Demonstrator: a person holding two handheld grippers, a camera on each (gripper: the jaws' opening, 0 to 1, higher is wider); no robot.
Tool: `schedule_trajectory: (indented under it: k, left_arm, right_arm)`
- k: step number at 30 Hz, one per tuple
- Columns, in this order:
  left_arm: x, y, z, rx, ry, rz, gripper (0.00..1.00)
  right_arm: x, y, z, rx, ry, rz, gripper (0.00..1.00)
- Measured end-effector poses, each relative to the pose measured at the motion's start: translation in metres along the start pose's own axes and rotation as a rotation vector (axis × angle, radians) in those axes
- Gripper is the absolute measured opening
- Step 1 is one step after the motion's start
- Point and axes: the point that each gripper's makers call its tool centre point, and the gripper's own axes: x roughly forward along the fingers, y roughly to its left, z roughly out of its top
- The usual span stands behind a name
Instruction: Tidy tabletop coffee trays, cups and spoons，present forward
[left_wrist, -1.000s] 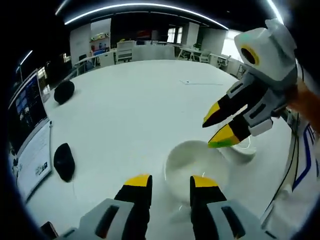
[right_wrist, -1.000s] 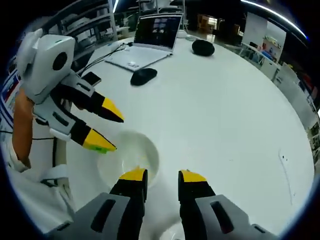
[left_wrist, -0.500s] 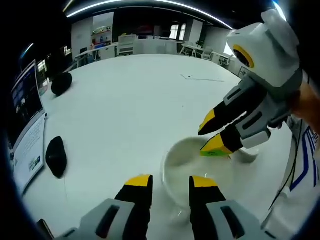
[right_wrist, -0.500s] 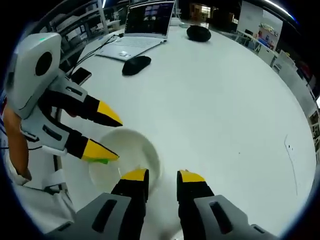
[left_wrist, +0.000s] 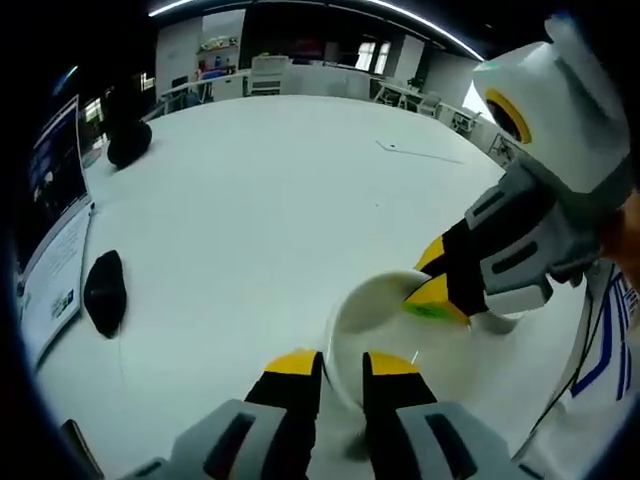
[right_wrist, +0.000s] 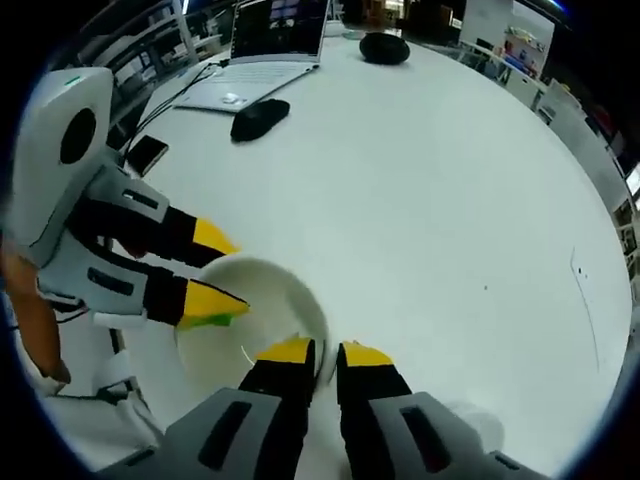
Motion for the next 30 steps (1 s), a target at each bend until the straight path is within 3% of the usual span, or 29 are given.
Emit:
schedule_trajectory:
  k: [8,11,14,23,30]
  left_arm:
    - [0.001,0.003,0.001,-0.080,0.023,0.051,0.13]
    - [0.001,0.006,0.000,-0.139,0.066,0.097,0.10]
    - [0.003,0.006,0.001,-0.136,0.088,0.127,0.09]
    - [0.001,-0.002,-0.004,-0.178,0.136,0.107,0.08]
    - [-0.004,-0.010,0.006,-0.148,0.139,0.118,0.08]
  right_arm:
    - [-0.001,-0.002,-0.002,0.089,0.040,-0.013,0.08]
    - [-0.002,0.000,-0.006,0.115,0.071,-0.014,0.08]
    - [-0.004,0.001,-0.008,0.117,0.086,-0.018,0.07]
    - [-0.009,0.000,-0.011,0.123,0.096,-0.017,0.07]
    - [-0.020,-0.009,-0.009,0.124,0.079,-0.021,0.07]
